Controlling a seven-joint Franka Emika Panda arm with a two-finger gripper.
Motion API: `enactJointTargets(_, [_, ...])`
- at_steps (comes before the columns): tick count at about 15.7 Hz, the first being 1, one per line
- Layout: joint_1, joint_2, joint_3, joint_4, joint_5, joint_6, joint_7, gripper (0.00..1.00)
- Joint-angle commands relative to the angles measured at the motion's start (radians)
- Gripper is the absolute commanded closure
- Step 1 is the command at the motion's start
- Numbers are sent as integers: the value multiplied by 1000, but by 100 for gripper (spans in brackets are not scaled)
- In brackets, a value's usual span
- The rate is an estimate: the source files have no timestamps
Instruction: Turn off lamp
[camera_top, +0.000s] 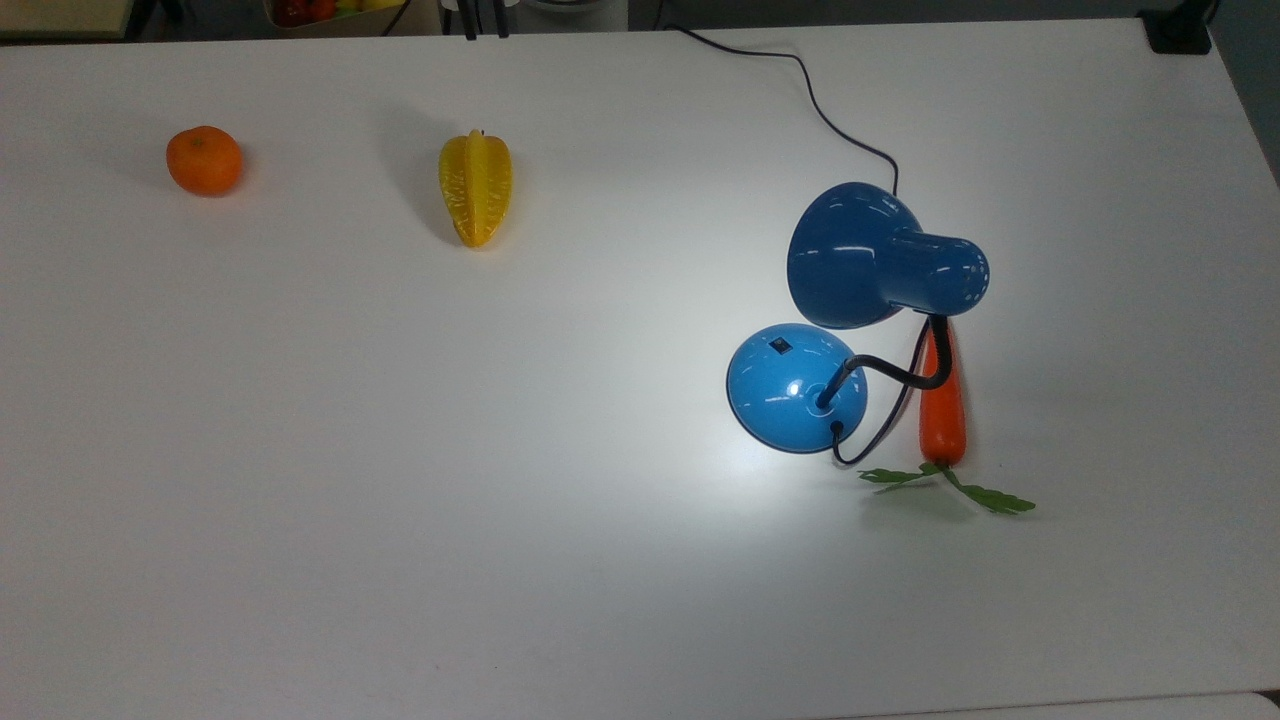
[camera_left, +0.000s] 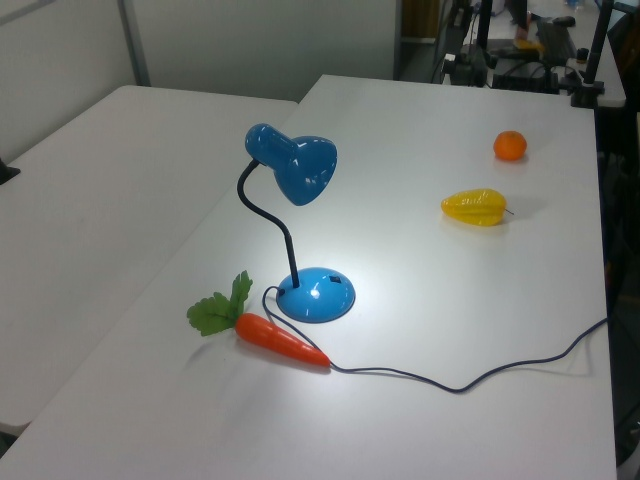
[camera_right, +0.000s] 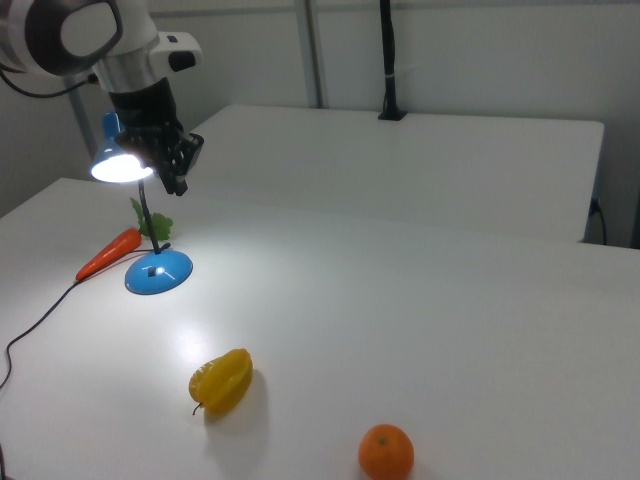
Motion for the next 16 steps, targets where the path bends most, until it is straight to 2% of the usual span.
enactJointTargets(1, [11, -6, -7, -7, 37, -9, -2, 95])
enactJointTargets(3, [11, -6, -7, -9, 46, -7, -2, 98])
enactJointTargets(12, [15, 10, 22, -38, 63, 1, -17, 97])
enactJointTargets(16, [42, 36, 27, -46, 63, 4, -21, 97])
